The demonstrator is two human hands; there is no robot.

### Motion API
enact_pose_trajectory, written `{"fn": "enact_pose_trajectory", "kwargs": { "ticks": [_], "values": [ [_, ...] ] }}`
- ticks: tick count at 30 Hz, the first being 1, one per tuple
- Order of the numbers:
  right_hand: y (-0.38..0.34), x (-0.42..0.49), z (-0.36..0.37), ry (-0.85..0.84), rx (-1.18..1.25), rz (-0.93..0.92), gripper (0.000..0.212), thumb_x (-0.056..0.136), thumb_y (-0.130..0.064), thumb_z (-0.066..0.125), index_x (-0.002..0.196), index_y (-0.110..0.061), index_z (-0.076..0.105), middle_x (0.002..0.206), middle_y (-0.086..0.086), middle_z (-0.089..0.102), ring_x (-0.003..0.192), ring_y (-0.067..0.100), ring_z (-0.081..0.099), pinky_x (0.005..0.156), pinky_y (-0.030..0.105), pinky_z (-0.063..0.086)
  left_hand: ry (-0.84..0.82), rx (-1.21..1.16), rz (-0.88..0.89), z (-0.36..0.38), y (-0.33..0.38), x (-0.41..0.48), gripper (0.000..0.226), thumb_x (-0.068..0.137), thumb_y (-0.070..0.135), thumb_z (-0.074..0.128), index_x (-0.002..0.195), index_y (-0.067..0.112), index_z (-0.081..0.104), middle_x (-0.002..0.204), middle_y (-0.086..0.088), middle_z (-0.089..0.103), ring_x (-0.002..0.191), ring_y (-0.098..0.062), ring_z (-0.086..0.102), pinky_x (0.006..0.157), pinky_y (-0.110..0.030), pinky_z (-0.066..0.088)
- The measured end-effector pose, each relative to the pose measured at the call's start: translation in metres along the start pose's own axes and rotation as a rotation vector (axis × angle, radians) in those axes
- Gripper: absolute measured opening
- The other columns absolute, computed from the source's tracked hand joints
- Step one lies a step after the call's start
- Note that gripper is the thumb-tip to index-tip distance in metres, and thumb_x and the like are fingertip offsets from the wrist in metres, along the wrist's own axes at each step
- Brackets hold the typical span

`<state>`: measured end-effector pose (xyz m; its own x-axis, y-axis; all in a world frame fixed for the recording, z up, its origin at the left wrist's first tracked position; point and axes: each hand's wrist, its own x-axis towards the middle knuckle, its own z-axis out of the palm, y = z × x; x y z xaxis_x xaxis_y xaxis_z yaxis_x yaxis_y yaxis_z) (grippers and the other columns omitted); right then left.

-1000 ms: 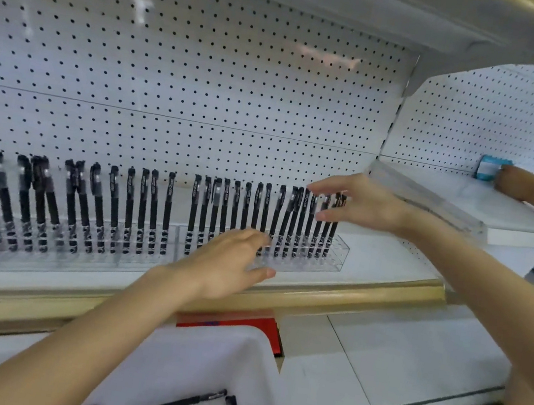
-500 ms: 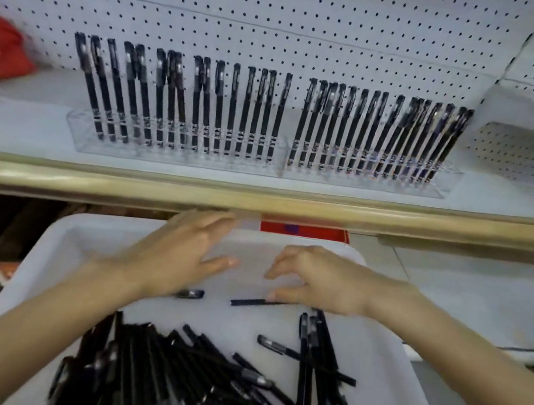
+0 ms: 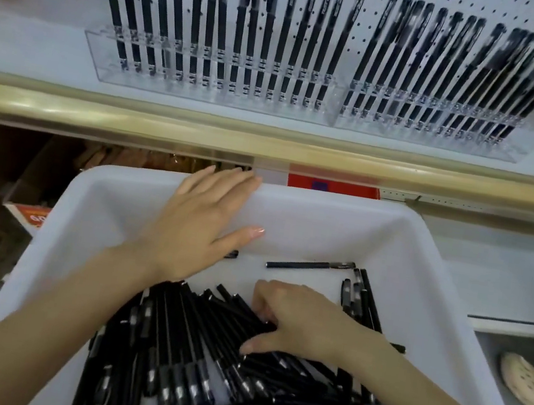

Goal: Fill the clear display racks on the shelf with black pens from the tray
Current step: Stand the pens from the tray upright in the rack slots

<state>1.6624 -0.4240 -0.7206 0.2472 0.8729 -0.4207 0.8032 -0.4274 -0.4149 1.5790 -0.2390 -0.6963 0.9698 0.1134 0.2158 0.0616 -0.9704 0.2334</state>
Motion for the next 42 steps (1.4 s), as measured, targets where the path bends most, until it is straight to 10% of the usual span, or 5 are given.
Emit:
{"fn": "enact_pose_trajectory", "kwargs": {
  "ticks": [11,17,22,29,42],
  "values": [
    [0.019,0.015,-0.001,-0.051,0.508,0.073,0.016,0.079,-0.021,0.078,0.072,-0.023,0.064,0.059,-0.015,0.056,0.058,-0.003,0.052,0.061,0.012,0.041,0.059,-0.184,0.008,0.001,-0.009,0.009,0.074,0.088,0.065,0.015,0.148,0.025,0.033,0.152,0.008,0.033,0.139,0.001,0.017,0.113,-0.014,-0.009],
    [0.01,0.006,-0.017,-0.01,0.735,0.013,0.009,0.095,-0.017,0.058,0.088,-0.012,0.057,0.089,0.009,0.07,0.086,0.019,0.065,0.087,0.03,0.05,0.117,-0.452,-0.019,-0.014,-0.006,0.006,0.058,0.087,0.061,0.033,0.126,0.028,0.06,0.133,0.015,0.052,0.124,0.008,0.036,0.114,-0.022,0.019],
    [-0.01,-0.008,-0.052,0.138,0.839,-0.082,0.012,0.097,-0.016,0.051,0.091,-0.009,0.058,0.068,0.002,0.059,0.056,0.017,0.056,0.058,0.021,0.045,0.07,-0.291,0.028,-0.066,-0.003,-0.003,0.047,0.083,0.068,0.039,0.102,0.038,0.069,0.091,0.023,0.062,0.082,0.0,0.058,0.071,-0.025,0.048],
    [-0.041,-0.002,-0.11,0.346,0.873,-0.187,0.021,0.068,-0.024,0.073,0.083,-0.01,0.074,0.068,0.005,0.067,0.05,0.012,0.055,0.053,0.021,0.047,-0.011,-0.317,-0.021,-0.099,-0.015,-0.01,0.036,0.077,0.065,0.046,0.076,0.036,0.068,0.065,0.017,0.065,0.067,-0.007,0.061,0.059,-0.02,0.045],
    [-0.157,0.075,-0.227,0.733,0.894,-0.507,0.026,0.086,-0.011,0.067,0.096,0.012,0.06,0.076,0.009,0.068,0.062,0.01,0.067,0.064,0.021,0.056,0.568,-0.675,-0.31,-0.124,-0.08,-0.007,0.018,0.092,0.041,0.058,0.085,0.026,0.064,0.086,0.011,0.072,0.083,-0.004,0.065,0.077,-0.027,0.049]
  ]
}}
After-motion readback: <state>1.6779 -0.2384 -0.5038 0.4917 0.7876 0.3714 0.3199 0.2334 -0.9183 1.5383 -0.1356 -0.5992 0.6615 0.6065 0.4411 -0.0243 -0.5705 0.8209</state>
